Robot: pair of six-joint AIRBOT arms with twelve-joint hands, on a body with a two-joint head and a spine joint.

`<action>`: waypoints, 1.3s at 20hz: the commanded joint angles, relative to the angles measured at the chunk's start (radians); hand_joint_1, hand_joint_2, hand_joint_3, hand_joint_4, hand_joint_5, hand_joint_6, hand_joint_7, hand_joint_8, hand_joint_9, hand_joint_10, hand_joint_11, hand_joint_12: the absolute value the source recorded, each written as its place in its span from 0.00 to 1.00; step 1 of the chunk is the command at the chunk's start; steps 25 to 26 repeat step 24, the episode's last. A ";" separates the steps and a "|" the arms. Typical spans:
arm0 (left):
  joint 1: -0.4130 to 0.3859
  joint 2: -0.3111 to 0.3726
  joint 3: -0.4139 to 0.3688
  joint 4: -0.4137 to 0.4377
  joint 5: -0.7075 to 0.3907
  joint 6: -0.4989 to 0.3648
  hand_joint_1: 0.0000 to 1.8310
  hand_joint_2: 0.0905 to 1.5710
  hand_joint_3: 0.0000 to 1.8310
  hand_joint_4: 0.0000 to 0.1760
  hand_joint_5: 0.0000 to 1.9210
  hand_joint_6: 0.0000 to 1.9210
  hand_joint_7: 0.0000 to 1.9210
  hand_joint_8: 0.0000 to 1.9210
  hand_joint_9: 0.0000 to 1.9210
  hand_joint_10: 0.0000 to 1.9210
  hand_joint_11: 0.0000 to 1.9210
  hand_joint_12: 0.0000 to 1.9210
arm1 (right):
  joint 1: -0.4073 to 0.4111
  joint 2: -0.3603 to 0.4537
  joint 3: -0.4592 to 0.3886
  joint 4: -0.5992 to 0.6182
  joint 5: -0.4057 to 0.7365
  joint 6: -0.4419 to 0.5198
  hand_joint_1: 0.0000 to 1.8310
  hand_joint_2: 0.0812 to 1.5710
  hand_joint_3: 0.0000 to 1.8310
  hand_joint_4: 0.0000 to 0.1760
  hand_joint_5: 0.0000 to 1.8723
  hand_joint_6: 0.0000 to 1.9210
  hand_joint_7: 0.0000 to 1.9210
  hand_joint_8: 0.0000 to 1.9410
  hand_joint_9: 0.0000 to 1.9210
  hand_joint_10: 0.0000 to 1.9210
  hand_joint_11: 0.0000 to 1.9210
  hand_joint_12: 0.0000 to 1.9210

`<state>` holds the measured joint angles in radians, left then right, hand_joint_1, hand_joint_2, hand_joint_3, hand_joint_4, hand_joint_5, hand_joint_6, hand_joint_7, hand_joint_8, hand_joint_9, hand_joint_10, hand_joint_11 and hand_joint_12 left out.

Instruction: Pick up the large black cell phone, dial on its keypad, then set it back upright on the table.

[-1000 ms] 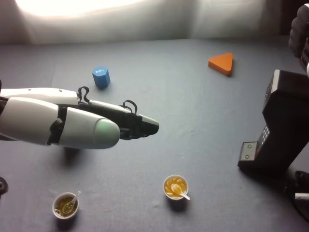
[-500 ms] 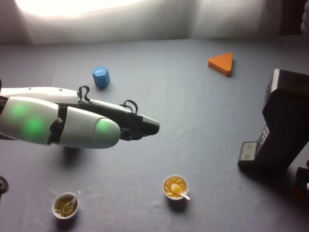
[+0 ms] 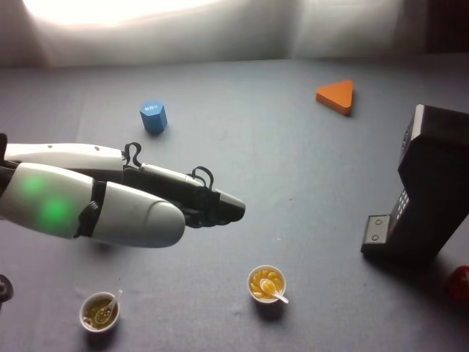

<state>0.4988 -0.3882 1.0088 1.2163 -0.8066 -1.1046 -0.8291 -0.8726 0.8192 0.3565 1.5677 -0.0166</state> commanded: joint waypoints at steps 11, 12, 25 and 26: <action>-0.005 0.016 -0.006 -0.050 -0.080 0.004 0.04 0.79 0.00 0.00 0.11 0.00 0.12 0.00 0.09 0.00 0.00 0.21 | -0.019 0.163 -0.073 -0.052 0.132 0.019 0.17 0.54 0.00 0.13 0.00 0.00 0.00 0.00 0.00 0.00 0.00 0.00; -0.002 0.016 -0.007 -0.050 -0.081 0.006 0.02 0.79 0.00 0.00 0.11 0.00 0.11 0.00 0.09 0.00 0.00 0.20 | -0.013 0.173 -0.086 -0.052 0.133 0.020 0.17 0.54 0.00 0.13 0.00 0.00 0.00 0.00 0.00 0.00 0.00 0.00; -0.001 0.018 -0.013 -0.050 -0.082 0.010 0.04 0.78 0.00 0.00 0.12 0.00 0.13 0.00 0.10 0.00 0.00 0.19 | -0.014 0.324 -0.134 -0.075 0.195 0.005 0.19 0.53 0.00 0.14 0.00 0.00 0.00 0.00 0.00 0.00 0.01 0.01; -0.001 0.018 -0.013 -0.050 -0.082 0.010 0.04 0.78 0.00 0.00 0.12 0.00 0.13 0.00 0.10 0.00 0.00 0.19 | -0.014 0.324 -0.134 -0.075 0.195 0.005 0.19 0.53 0.00 0.14 0.00 0.00 0.00 0.00 0.00 0.00 0.01 0.01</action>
